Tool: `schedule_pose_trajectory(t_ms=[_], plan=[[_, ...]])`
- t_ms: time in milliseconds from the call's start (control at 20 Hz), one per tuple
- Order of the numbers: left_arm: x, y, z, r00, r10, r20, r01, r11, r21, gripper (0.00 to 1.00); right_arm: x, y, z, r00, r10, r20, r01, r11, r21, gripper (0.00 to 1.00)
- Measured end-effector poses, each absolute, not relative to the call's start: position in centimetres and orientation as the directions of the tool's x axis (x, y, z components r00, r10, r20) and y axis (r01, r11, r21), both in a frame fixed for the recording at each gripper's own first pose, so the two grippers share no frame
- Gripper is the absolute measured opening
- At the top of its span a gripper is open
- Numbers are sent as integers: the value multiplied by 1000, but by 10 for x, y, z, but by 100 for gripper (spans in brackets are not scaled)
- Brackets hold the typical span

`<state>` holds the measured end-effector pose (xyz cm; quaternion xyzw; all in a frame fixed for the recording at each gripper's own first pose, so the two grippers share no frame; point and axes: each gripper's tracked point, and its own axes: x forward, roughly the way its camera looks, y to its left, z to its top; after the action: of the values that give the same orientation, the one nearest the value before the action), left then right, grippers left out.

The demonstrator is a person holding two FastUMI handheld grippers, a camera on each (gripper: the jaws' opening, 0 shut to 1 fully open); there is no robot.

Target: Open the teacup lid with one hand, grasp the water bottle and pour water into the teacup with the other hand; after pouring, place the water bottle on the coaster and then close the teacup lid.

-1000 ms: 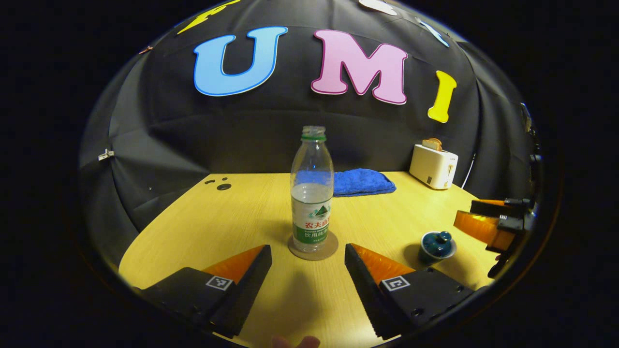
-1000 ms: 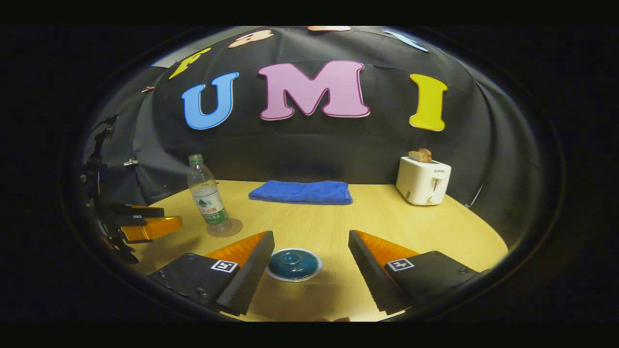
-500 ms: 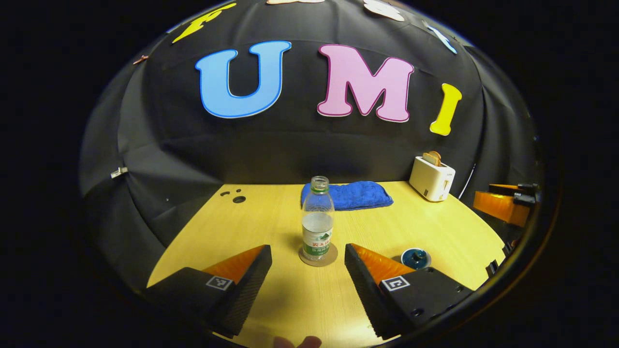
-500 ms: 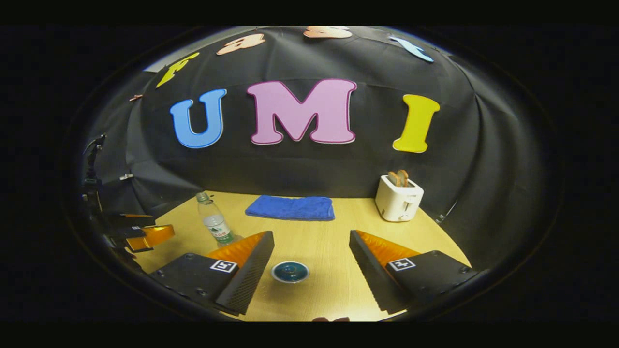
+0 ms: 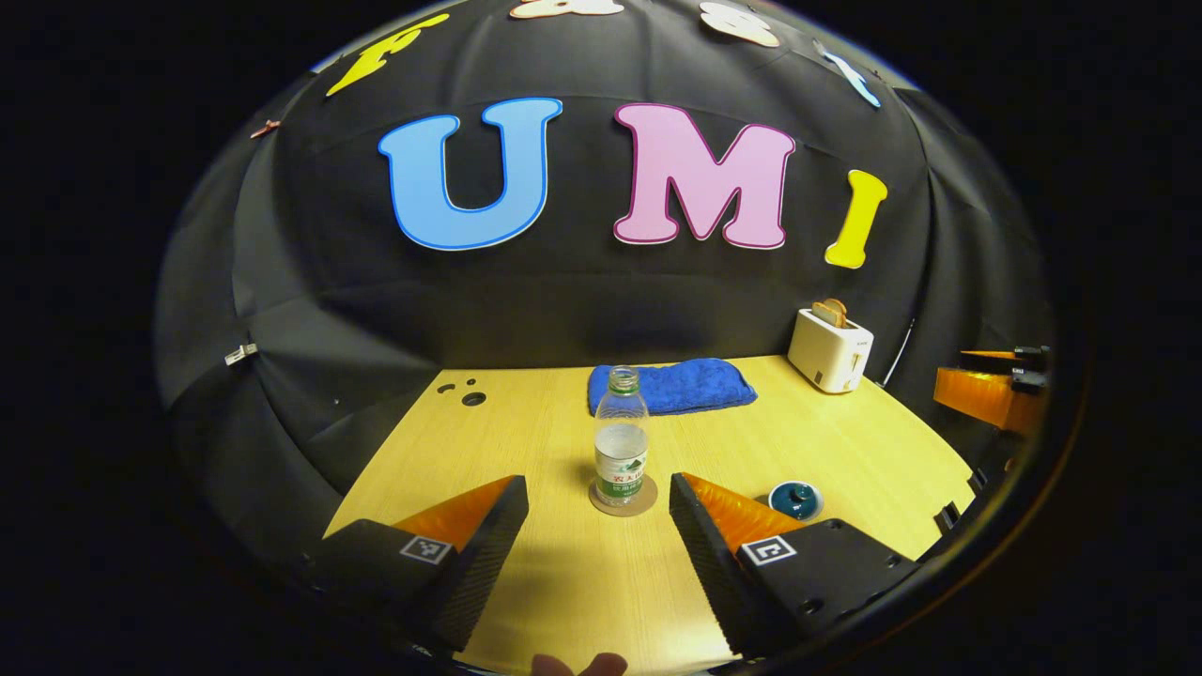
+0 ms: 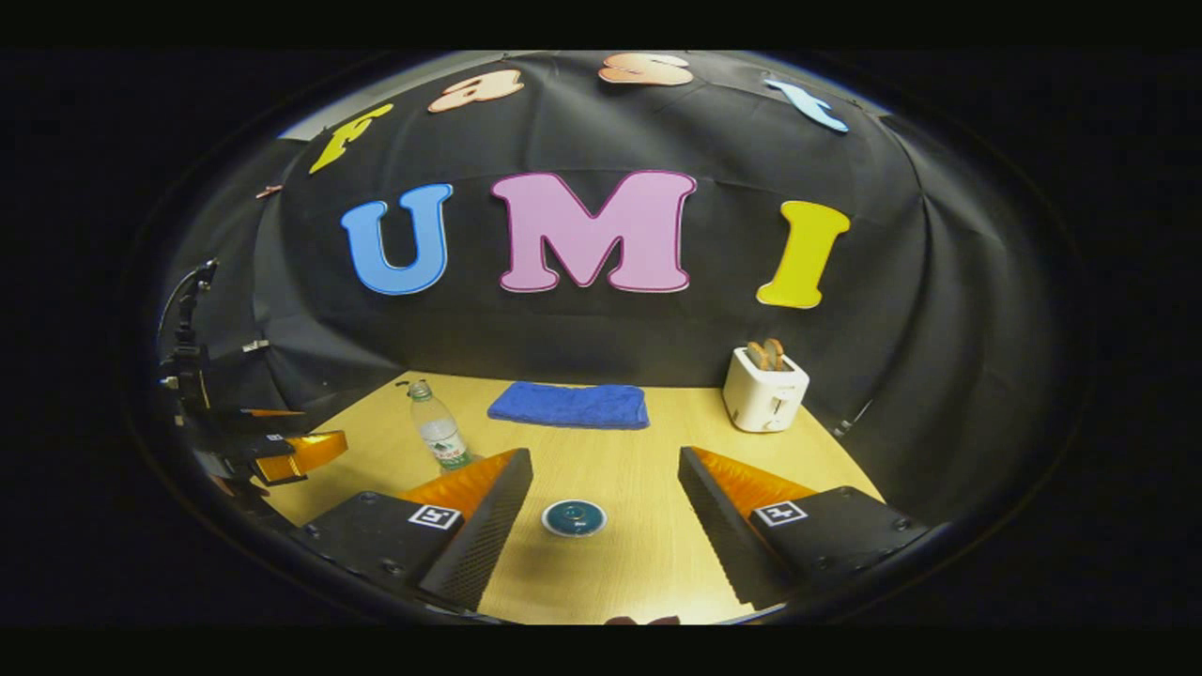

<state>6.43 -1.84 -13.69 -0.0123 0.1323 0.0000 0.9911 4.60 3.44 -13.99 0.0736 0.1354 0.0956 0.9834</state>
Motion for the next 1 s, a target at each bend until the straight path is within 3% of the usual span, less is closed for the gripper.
schedule_pose_trajectory(t_ms=[1000], plan=[[62, -16, -125, 970, -46, -239, 46, 999, -6, 96, 39, 52, -115, 969, 178, -169, -153, 977, 148, 97]])
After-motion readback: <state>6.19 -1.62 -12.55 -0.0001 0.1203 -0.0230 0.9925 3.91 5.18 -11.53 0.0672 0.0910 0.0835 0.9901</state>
